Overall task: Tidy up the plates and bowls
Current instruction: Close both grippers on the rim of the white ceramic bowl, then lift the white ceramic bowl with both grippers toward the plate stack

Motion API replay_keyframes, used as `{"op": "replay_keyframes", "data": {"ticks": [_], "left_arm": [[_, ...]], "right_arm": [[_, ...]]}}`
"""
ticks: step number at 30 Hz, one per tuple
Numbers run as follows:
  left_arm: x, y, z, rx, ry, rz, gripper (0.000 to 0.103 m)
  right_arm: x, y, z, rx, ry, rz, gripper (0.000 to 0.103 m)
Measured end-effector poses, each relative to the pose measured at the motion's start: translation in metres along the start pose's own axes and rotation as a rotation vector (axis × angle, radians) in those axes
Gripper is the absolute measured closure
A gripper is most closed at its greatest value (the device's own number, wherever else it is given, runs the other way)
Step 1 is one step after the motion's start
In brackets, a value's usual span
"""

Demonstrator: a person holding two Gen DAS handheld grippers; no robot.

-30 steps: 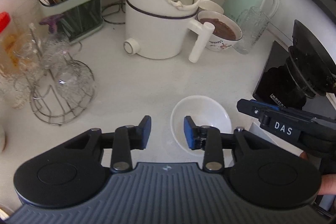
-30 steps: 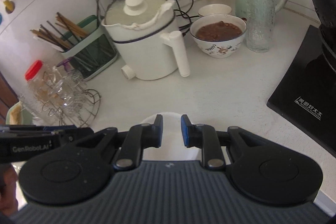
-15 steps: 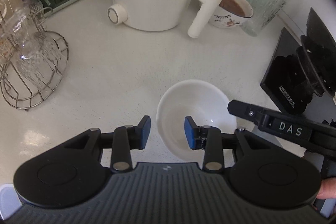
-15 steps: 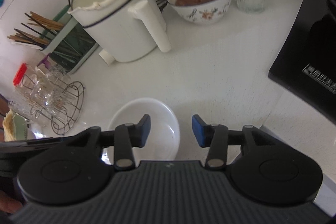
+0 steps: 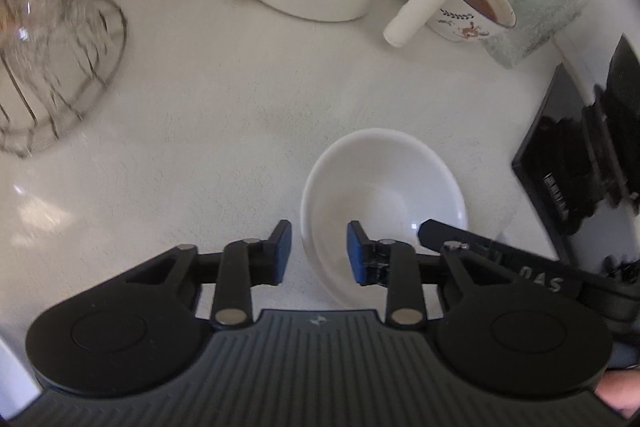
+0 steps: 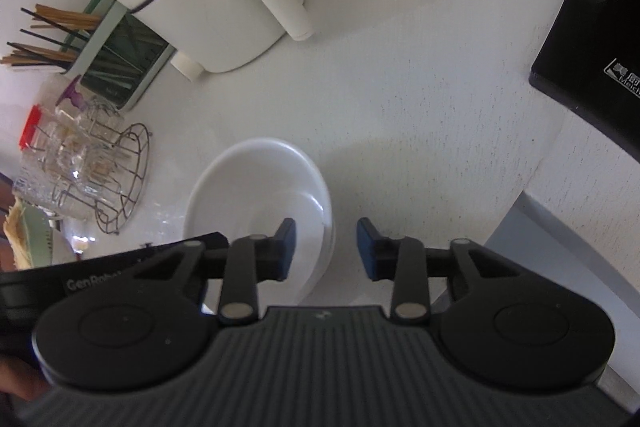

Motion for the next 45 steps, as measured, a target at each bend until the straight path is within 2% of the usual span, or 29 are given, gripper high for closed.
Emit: {"op": "replay_keyframes", "data": {"ticks": [2, 4, 10, 17, 20, 28, 39, 45], "left_arm": [[-0.001, 0.004, -0.002, -0.011, 0.001, 0.031, 0.079], [-0.002, 0.003, -0.003, 0.004, -0.003, 0.018, 0.086], [-0.003, 0.001, -0.004, 0.000, -0.006, 0.029, 0.093], [-0.005, -0.002, 0.004, 0.006, -0.010, 0.004, 0.094], [-0.006, 0.000, 0.016, -0.010, -0.030, 0.022, 0.094], [-0.019, 0.000, 0.053, 0.017, -0.049, -0.020, 0.094], [-0.021, -0.001, 0.106, -0.009, -0.125, -0.020, 0.094], [-0.024, -0.004, 0.127, -0.018, -0.152, -0.016, 0.094]], "right_arm": [[0.000, 0.000, -0.002, -0.014, 0.001, 0.004, 0.076], [0.000, 0.000, -0.005, -0.017, 0.014, 0.004, 0.082], [0.000, -0.002, -0.007, -0.013, 0.038, 0.012, 0.092], [-0.001, 0.002, 0.000, -0.012, 0.025, 0.029, 0.093], [-0.003, 0.005, 0.006, -0.006, 0.021, 0.031, 0.092], [-0.015, 0.024, 0.032, 0.013, -0.014, 0.074, 0.092], [-0.020, 0.050, 0.073, 0.043, -0.082, 0.113, 0.092], [-0.020, 0.057, 0.084, 0.058, -0.084, 0.127, 0.092]]}}
Point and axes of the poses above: each gripper's, at about its wrist camera, not at the fingertips, and z roughly against the way its jaws point, y to its left, x to its top, the point moved 3 cm from there along -z, roughly the way its jaws point, and after that the axes turned 13 degrees about -x, right-handed, at the moved point
